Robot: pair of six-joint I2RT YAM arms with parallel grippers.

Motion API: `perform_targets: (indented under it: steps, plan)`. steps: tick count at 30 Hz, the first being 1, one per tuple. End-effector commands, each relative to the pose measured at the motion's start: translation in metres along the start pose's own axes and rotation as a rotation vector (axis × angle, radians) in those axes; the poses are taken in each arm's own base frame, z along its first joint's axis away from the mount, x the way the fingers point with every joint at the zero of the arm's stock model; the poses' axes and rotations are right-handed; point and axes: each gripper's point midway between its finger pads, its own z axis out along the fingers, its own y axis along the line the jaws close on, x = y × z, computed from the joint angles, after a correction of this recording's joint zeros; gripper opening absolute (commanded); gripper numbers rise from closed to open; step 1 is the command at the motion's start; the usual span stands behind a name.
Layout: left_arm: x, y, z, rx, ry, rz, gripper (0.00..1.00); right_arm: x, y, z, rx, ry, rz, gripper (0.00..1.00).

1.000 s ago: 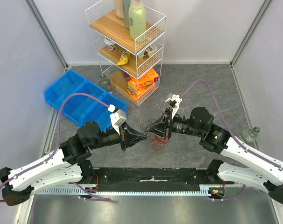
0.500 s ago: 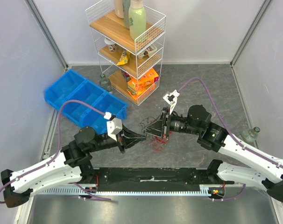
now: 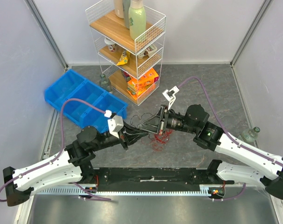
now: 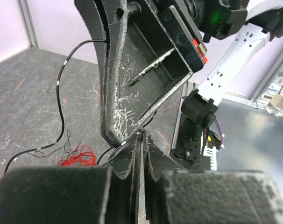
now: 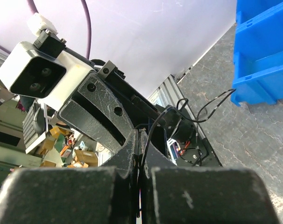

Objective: Untangle the cables

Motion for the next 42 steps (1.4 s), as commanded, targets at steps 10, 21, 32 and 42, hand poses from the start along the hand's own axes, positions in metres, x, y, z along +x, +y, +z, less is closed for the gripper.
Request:
perform_targets:
  steps: [10,21,32,42]
  plan:
    - [-0.019,0.015,0.003,-0.081,-0.131,0.025,0.29,-0.013,-0.011,0.005,0.072,-0.106,0.153,0.00]
    - [-0.017,0.019,0.003,-0.092,-0.134,0.055,0.47,-0.010,-0.020,0.014,0.114,-0.083,0.207,0.00]
    - [-0.019,0.045,0.012,-0.230,-0.147,0.041,0.46,-0.002,-0.020,0.027,0.121,-0.079,0.251,0.00]
    - [-0.028,0.059,0.006,-0.311,-0.217,0.038,0.13,0.008,-0.026,0.031,0.160,-0.081,0.237,0.02]
